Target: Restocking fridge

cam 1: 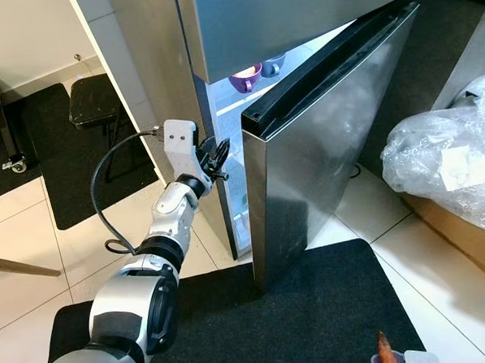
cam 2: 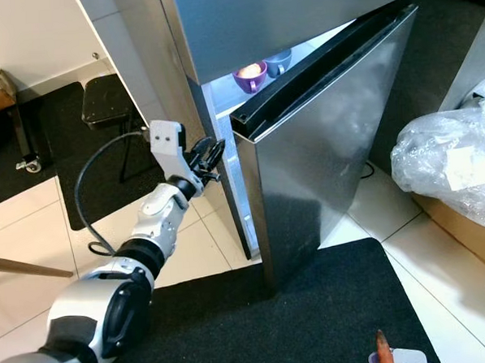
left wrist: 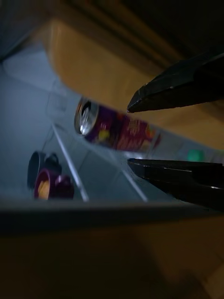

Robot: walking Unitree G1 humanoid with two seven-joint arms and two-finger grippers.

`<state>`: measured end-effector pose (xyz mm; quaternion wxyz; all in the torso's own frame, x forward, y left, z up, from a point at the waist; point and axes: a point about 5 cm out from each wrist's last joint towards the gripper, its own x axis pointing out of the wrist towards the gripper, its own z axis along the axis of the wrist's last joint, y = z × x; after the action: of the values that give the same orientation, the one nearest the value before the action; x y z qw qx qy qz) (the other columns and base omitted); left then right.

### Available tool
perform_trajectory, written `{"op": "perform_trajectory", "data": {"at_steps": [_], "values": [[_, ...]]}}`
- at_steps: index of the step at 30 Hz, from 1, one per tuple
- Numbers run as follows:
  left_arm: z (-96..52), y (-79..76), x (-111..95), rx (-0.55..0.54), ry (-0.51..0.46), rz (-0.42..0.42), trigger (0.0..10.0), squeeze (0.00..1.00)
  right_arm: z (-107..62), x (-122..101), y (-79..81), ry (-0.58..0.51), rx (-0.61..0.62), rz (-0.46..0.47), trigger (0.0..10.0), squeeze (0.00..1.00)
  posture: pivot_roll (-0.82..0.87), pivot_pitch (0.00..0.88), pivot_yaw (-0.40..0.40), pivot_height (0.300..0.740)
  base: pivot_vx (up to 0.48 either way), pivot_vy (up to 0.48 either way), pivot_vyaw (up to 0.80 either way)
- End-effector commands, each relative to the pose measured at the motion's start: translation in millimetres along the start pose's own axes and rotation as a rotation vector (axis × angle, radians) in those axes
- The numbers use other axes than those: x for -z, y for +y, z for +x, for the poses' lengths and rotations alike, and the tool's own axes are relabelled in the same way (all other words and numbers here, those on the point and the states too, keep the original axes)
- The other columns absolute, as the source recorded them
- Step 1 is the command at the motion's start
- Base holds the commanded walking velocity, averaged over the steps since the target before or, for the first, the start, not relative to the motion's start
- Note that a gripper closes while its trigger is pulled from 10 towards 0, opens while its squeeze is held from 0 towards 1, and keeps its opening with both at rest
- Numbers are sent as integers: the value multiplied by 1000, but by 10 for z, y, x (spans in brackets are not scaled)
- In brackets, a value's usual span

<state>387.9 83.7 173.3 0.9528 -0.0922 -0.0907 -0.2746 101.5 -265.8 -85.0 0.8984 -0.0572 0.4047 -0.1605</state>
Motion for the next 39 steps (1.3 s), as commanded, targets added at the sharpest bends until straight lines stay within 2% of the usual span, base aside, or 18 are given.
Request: {"op": "perform_trajectory", "data": {"at_steps": [1, 4, 8, 17, 20, 21, 22, 24, 25, 26, 28, 29, 30, 31, 32, 34, 36, 39], "values": [[20, -98, 68, 51, 32, -21, 10000, 0, -34, 58, 20, 6, -5, 7, 10000, 0, -75, 203, 115, 740, 0, 0, 0], [48, -199, 100, 101, 46, -21, 10000, 0, -35, 58, 17, 3, -3, 9, 10000, 0, -84, 202, 117, 740, 0, 0, 0], [64, -238, 112, 106, 55, -8, 10000, 0, -38, 59, 7, 0, 0, 11, 10000, 0, -94, 198, 121, 740, 0, 0, 0], [114, -367, 109, 154, 37, -42, 10000, 0, -51, 78, -21, 0, 11, 18, 10000, 0, -102, 199, 127, 740, 0, 0, 0], [159, -506, 116, 177, 0, -155, 10000, 0, -56, 85, -25, 1, 16, 22, 10000, 0, -100, 198, 133, 740, 0, 0, 0], [159, -506, 116, 177, 0, -155, 10000, 0, -56, 85, -25, 1, 16, 22, 10000, 0, -100, 198, 133, 740, 0, 0, 0], [179, -616, 123, 218, -16, -177, 10000, 0, -56, 86, -28, 2, 18, 25, 10000, 0, -101, 200, 132, 740, 0, 0, 0], [200, -925, 170, 341, -36, -215, 10000, 0, -57, 88, -26, 2, 19, 27, 10000, 0, -101, 202, 131, 740, 0, 0, 0], [190, -1129, 209, 426, -42, -228, 10000, 0, -56, 85, -23, 1, 19, 27, 10000, 0, -103, 197, 130, 740, 0, 0, 0], [179, -1256, 230, 480, -47, -236, 10000, 0, -55, 82, -21, 0, 19, 28, 10000, 0, -103, 197, 130, 740, 0, 0, 0], [163, -1386, 251, 533, -51, -250, 10000, 0, -52, 78, -19, -1, 19, 29, 10000, 0, -105, 197, 131, 740, 0, 0, 0], [147, -1484, 267, 573, -55, -268, 10000, 0, -49, 73, -20, -1, 20, 30, 10000, 0, -106, 192, 131, 740, 0, 0, 0], [103, -1650, 299, 649, -56, -278, 10000, 0, -45, 65, -24, -3, 21, 31, 10000, 0, -105, 191, 130, 740, 0, 0, 0], [103, -1650, 299, 649, -56, -278, 10000, 0, -45, 65, -24, -3, 21, 31, 10000, 0, -105, 191, 130, 740, 0, 0, 0], [19, -1883, 346, 761, -59, -281, 10000, 0, -38, 54, -31, -4, 23, 31, 10000, 0, -101, 188, 130, 740, 0, 0, 0], [19, -1883, 346, 761, -59, -281, 10000, 0, -38, 54, -31, -4, 23, 31, 10000, 0, -101, 188, 130, 740, 0, 0, 0], [-68, -2000, 394, 842, -52, -285, 10000, 0, -35, 49, -31, -4, 24, 32, 10000, 0, -95, 186, 132, 740, 0, 0, 0], [-136, -2033, 431, 888, -45, -316, 10000, 0, -33, 46, -26, -4, 24, 33, 10000, 0, -92, 186, 133, 740, 0, 0, 0]]}}
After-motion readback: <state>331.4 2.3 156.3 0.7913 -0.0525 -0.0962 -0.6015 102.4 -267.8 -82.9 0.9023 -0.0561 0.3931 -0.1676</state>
